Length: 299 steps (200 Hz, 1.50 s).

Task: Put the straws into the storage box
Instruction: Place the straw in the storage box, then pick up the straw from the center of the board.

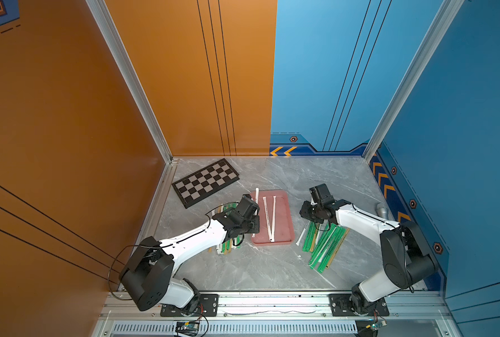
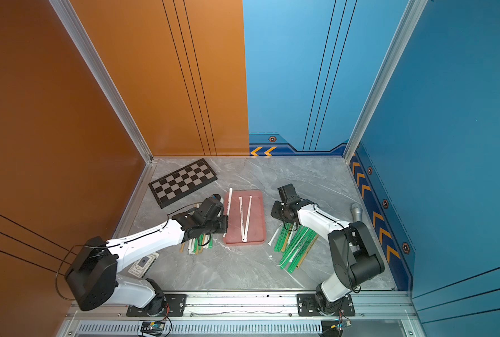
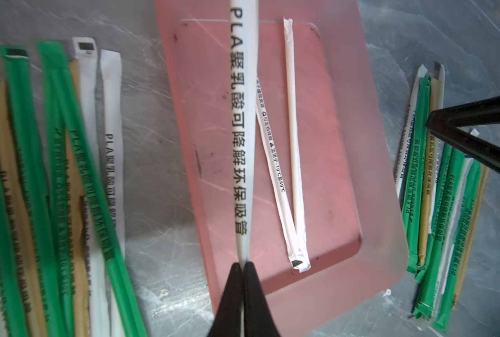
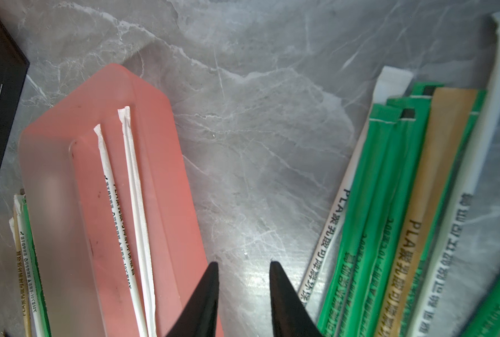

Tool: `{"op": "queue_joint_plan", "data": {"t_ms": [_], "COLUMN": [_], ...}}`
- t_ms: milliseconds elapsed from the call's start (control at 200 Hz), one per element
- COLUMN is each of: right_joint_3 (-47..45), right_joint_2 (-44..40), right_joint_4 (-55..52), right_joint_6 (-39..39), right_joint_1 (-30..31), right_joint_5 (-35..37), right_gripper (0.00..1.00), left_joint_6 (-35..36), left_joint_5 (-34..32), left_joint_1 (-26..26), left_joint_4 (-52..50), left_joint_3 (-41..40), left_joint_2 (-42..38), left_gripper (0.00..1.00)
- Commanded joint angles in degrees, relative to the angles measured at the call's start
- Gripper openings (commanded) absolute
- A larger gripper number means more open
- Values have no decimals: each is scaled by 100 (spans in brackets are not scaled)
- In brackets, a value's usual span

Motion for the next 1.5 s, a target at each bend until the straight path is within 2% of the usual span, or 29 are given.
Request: {"op": "queue_joint_plan", "data": {"t_ms": [0, 55, 225, 596, 881, 1036, 1051, 1086, 1211, 1491], "right_joint_3": [-50, -15, 169, 83, 126, 83, 82, 91, 123, 243], "right_joint_2": [-94, -60, 156, 239, 489, 499, 502, 511, 644, 889], "right_joint_4": [-223, -313, -681, -1106, -1188, -1247, -1251, -1260, -1260, -1338], "right_joint_6": [-109, -137, -281, -88, 12, 161, 171, 180, 212, 112], "right_joint_1": [-35, -46, -29, 207, 338, 422, 438, 462, 522, 569], "right_joint_5": [314, 491, 737, 782, 715, 743, 743, 751, 767, 848], "right_gripper": [33, 32, 32, 31, 30, 30, 30, 30, 30, 25], "left_joint_6": [-194, -223, -254, -23, 199, 236, 237, 232, 286, 247], "left_joint_5": [311, 325, 165, -277, -908, -1082, -1099, -1156, -1190, -1299], "left_joint_1": [-79, -100, -175, -172, -73, 15, 23, 41, 117, 328], "left_joint_4": [243, 243, 243, 215, -126, -223, -223, -218, -277, -459], "left_joint_3": [188, 208, 208, -62, -312, -502, -532, -577, -632, -809], "left_joint_2": [279, 373, 356, -184, -827, -1102, -1126, -1182, -1307, -1671], "left_gripper": [6, 10, 29, 45, 75, 85, 90, 94, 100, 99]}}
